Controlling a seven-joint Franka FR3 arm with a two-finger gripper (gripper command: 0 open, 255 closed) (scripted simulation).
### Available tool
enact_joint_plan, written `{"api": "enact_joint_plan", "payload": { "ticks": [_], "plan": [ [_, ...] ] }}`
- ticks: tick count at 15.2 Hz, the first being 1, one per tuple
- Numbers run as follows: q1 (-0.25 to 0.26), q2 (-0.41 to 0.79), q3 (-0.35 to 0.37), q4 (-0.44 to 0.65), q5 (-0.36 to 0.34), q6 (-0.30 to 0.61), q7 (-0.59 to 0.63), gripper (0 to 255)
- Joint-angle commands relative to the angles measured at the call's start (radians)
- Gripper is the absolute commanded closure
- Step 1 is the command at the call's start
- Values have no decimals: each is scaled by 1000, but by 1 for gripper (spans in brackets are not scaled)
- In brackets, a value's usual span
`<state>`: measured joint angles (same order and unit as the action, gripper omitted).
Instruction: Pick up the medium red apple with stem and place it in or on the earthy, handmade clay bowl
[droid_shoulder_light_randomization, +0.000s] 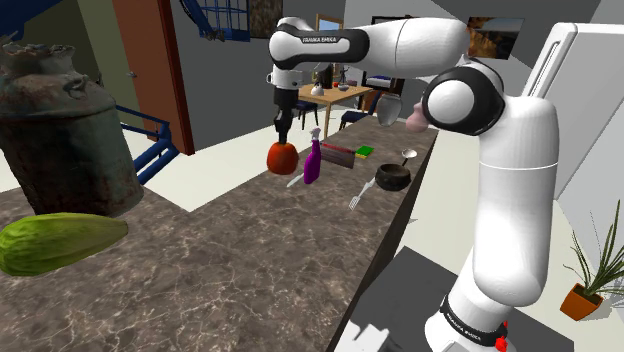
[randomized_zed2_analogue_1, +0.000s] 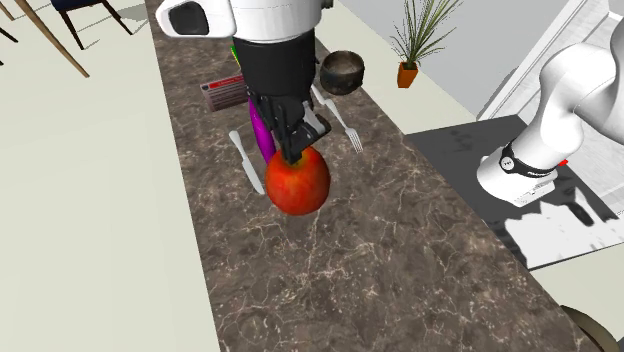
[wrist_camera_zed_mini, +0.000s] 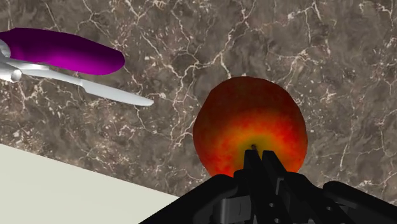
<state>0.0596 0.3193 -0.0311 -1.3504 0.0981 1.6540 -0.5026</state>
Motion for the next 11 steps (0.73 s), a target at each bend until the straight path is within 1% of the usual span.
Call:
{"api": "enact_joint_plan", "payload": {
  "ticks": [1,4,7,11],
  "plan": [
    [0,7,0,38,0,-31,3,255],
    [-1,16,0,86,0,-69,6,255],
    [-37,-53,-19,1,2,-59,-51,255],
    [-85,-128,-49,-82,2,-58,-129,255]
  ]
}}
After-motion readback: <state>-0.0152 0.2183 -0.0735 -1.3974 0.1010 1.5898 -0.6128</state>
